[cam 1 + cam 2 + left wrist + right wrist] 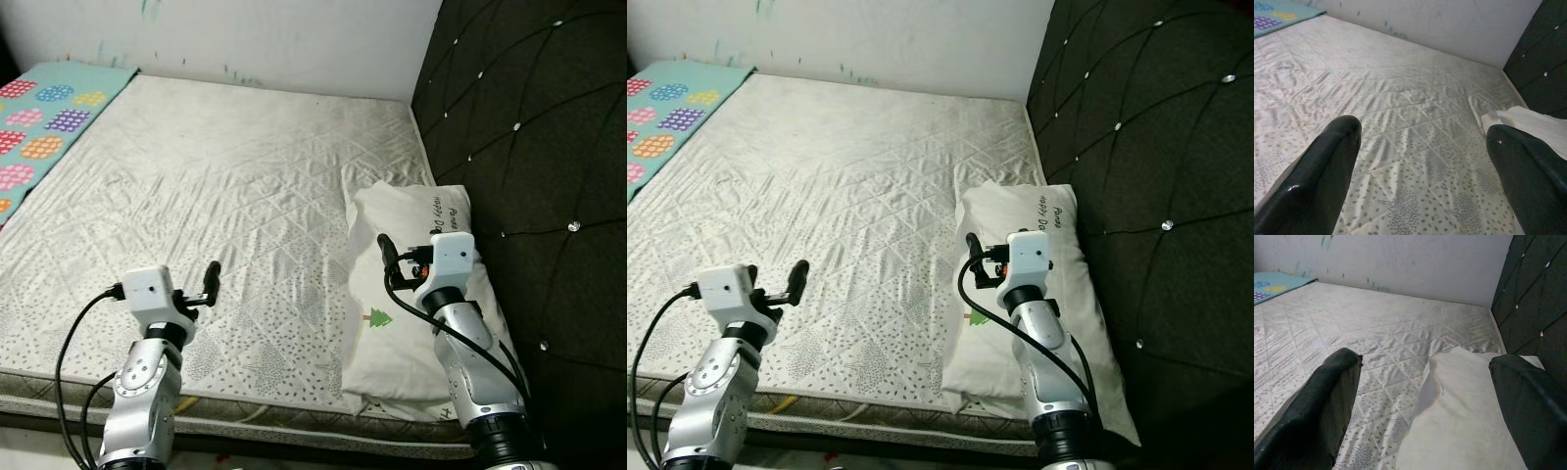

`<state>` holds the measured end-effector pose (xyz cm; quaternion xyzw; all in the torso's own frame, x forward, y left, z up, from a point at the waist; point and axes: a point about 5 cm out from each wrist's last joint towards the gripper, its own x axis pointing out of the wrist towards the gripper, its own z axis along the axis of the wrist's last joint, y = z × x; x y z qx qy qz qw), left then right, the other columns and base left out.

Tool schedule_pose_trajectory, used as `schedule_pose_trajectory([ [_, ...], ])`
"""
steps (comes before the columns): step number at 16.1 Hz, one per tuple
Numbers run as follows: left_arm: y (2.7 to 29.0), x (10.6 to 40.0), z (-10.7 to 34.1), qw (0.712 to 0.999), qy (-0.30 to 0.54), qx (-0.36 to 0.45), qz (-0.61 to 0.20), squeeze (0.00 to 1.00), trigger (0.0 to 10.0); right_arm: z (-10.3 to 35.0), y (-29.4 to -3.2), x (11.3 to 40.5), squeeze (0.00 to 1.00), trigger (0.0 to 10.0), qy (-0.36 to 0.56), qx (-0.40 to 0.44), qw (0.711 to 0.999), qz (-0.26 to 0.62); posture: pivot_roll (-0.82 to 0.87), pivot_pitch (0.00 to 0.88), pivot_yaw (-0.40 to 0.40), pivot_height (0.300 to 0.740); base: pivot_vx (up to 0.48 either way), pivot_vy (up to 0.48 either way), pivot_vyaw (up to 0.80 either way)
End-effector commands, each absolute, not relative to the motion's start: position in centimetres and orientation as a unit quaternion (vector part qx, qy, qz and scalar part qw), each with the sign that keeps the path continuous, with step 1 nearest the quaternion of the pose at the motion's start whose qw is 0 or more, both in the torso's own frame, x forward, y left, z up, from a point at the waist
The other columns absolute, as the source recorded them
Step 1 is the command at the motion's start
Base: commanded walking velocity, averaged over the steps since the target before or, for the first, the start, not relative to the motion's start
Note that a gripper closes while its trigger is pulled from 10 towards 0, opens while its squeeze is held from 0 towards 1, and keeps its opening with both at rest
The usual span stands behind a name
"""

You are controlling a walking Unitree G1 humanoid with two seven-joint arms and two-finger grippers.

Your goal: Clean up the room

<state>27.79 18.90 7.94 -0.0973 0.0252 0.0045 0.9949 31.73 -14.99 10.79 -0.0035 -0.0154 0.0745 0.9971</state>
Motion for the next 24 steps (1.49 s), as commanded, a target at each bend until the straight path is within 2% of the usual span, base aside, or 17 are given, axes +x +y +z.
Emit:
schedule_pose_trajectory([
  [1, 18.58, 27.84, 7.74, 0.994, 0.033, -0.100, 0.000, 0.00, 10.0, 10.80, -15.07, 31.95, 0.00, 10.0, -0.010, -0.007, 0.997, 0.075, -0.08, 0.049, -0.031, 0.740, 0.000, 0.349, 0.00],
  [24, 18.53, 27.83, 7.67, 0.995, 0.037, -0.098, -0.002, 0.00, 10.0, 10.45, -14.78, 32.02, 0.00, 10.0, 0.000, -0.006, 0.996, 0.088, -0.08, 0.044, -0.033, 0.740, 0.000, 0.375, 0.00],
])
